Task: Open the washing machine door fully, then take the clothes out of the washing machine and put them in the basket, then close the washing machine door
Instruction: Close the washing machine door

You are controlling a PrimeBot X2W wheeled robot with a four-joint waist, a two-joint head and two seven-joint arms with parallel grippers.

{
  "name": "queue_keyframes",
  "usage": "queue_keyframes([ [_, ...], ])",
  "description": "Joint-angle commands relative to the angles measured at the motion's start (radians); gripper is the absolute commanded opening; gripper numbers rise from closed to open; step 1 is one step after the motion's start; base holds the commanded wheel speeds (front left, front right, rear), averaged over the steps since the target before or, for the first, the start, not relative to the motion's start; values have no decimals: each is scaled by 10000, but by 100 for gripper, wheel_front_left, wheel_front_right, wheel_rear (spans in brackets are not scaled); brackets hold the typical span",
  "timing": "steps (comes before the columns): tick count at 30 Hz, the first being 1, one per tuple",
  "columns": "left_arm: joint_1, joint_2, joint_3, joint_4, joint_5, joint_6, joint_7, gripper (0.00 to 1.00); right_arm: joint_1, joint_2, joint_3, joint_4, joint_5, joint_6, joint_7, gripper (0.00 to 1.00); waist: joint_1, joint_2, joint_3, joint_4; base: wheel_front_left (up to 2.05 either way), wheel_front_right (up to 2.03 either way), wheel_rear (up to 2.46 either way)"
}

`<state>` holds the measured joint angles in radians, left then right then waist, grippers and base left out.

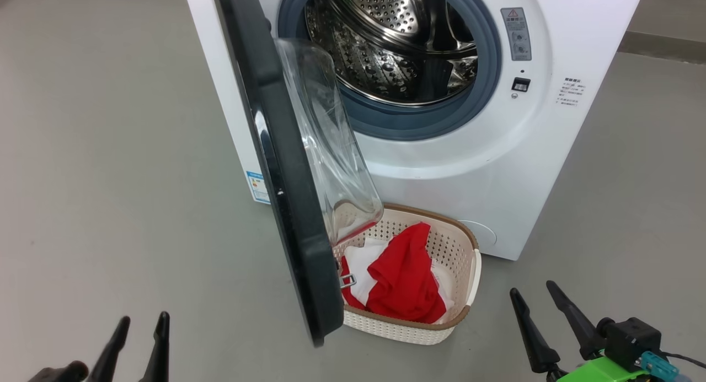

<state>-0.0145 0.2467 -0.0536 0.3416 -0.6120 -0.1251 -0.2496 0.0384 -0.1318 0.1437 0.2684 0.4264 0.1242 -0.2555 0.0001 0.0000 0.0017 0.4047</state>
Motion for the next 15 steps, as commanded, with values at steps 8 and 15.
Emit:
queue_keyframes([
  [8, 477, -980, 1689, -1393, 3532, -56, -121, 100, -89, -139, -125, -393, -86, 65, -63, 100, -1, 0, -153, -113, 0, 0, 0],
  [15, 770, -1407, 1933, -1418, 4164, -56, -121, 100, 190, -97, -176, -329, -114, 65, -63, 100, -1, 0, -237, -159, 0, 0, 0],
])
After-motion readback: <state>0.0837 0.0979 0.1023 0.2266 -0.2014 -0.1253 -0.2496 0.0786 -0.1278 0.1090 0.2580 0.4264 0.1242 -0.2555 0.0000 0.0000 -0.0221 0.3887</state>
